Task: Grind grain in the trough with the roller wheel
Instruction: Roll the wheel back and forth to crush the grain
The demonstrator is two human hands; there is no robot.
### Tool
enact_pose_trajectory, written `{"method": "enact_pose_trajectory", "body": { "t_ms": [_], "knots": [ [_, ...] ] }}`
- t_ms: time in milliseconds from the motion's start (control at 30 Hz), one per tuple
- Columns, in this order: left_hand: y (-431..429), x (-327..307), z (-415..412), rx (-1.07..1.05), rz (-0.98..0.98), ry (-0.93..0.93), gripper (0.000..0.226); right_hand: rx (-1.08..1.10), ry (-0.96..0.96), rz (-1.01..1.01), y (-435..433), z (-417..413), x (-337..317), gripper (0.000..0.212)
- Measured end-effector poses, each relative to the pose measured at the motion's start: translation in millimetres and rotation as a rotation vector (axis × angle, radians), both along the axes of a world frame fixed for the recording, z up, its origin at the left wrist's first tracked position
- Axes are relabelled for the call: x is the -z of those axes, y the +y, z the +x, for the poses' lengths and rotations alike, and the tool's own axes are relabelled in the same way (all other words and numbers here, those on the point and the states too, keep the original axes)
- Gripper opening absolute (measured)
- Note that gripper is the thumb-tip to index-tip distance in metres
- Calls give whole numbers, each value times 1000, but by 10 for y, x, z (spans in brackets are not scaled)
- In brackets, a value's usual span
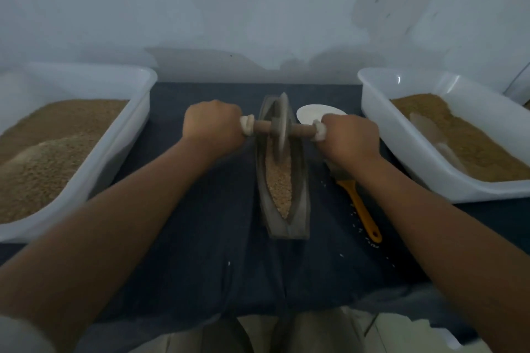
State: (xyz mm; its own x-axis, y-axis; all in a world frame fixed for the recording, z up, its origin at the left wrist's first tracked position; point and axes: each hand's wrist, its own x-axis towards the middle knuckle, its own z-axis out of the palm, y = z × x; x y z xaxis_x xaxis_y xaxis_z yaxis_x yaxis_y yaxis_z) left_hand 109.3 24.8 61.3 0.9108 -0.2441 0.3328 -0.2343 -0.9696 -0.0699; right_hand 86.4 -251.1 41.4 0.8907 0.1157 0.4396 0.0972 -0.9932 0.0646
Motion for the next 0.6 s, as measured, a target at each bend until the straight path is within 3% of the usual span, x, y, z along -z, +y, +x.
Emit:
{"method": "enact_pose_trajectory", "body": {
  "t_ms": [200, 367, 500, 600],
  "knots": [
    [313, 285, -918, 178, 1, -234, 53, -128, -128, 56, -165, -943, 195, 39],
    [186, 295, -534, 67, -26, -175, 46, -75, -122, -14, -81, -474, 124, 40],
    [-42, -39, 65, -32, -44, -5, 36, -21, 2, 33, 19, 155, -78, 38],
    [-73, -60, -76, -40, -9, 24, 35, 2, 83, -15, 10, 60, -94, 34]
  ]
}}
